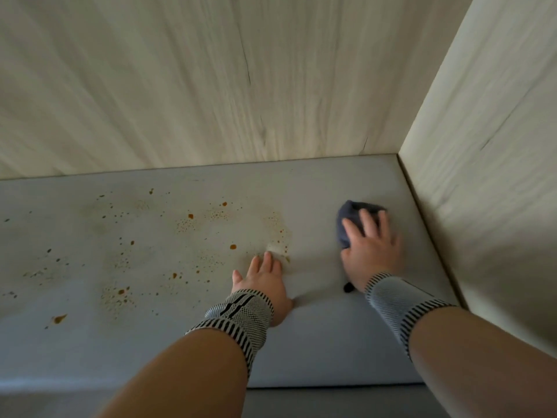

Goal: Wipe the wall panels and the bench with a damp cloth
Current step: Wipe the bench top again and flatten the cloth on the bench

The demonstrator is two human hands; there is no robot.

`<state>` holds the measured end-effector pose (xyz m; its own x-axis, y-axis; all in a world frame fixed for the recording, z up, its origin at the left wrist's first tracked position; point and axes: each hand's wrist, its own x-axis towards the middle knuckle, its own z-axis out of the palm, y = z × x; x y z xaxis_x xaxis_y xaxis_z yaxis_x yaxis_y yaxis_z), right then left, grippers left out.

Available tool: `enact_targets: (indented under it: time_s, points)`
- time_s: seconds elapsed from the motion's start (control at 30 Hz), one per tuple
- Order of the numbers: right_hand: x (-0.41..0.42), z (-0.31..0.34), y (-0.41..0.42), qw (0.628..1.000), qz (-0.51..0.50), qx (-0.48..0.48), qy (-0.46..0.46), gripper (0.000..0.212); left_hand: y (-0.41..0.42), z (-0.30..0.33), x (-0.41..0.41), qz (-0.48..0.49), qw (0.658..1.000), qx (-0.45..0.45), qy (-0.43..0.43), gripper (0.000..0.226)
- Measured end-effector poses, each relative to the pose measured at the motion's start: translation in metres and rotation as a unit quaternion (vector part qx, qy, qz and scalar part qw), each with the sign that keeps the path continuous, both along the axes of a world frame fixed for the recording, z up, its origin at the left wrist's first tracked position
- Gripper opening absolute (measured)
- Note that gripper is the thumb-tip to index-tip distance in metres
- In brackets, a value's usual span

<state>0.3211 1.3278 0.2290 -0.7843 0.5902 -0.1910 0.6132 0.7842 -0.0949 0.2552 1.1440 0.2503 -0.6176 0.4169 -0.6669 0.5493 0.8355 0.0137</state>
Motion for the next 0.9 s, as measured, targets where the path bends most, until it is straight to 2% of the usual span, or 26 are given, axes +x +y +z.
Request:
enact_targets:
  time_s: [0.07,0.13,0.2,0.27,0.33,0.37,0.43,0.53,0.6,0.67,0.73,0.77,0.83,0.9]
  points:
    - [-0.001,0.002,0.011,0.996,-0.089,-0.024,-0.011,0.056,0.002,0.0,-0.002,0.008,1.0,-0.001,-0.006,0.093]
    - [-0.012,0.007,-0.006,0.993,-0.111,-0.051,0.004,0.05,0.005,-0.003,-0.003,0.013,1.0,-0.007,-0.009,0.096]
    - [-0.017,0.007,-0.038,0.996,-0.051,-0.064,0.036,0.044,0.006,-0.005,-0.003,0.016,1.0,-0.01,-0.002,0.103]
    - [-0.008,-0.004,-0.063,0.993,0.063,-0.055,0.078,0.04,0.006,-0.004,-0.003,0.014,1.0,-0.008,0.003,0.109]
    - [0.01,-0.011,-0.059,0.984,0.155,-0.043,0.071,0.032,0.003,-0.002,-0.001,0.013,1.0,-0.001,0.006,0.105]
    - [0.016,-0.013,-0.046,0.982,0.16,-0.028,0.091,0.032,0.002,-0.002,-0.001,0.014,1.0,0.001,0.007,0.102]
    - [0.03,-0.008,-0.013,0.99,0.046,-0.003,0.136,0.038,0.002,-0.003,-0.001,0.015,1.0,-0.001,0.004,0.1]
    - [0.042,0.004,0.018,0.986,-0.158,-0.014,0.054,0.072,0.005,-0.007,-0.002,0.019,1.0,-0.007,0.009,0.098]
    - [0.036,0.005,0.014,0.978,-0.204,-0.022,0.042,0.077,0.008,-0.011,-0.003,0.023,1.0,-0.014,0.01,0.096]
    - [0.022,0.008,-0.009,0.975,-0.212,-0.031,0.056,0.067,0.009,-0.013,-0.003,0.03,0.999,-0.022,0.014,0.096]
    - [0.011,0.007,-0.041,0.984,-0.161,-0.03,0.075,0.052,0.012,-0.011,-0.002,0.032,0.999,-0.025,0.015,0.1]
    - [0.011,0.005,-0.059,0.992,-0.094,-0.027,0.085,0.047,0.014,-0.009,-0.001,0.03,0.999,-0.025,0.014,0.104]
    - [0.017,0.001,-0.076,0.992,0.059,-0.045,0.097,0.044,0.013,-0.007,0.0,0.027,0.999,-0.022,0.019,0.107]
    - [0.027,-0.004,-0.056,0.986,0.132,-0.024,0.095,0.044,0.01,-0.007,-0.001,0.024,0.999,-0.013,0.017,0.105]
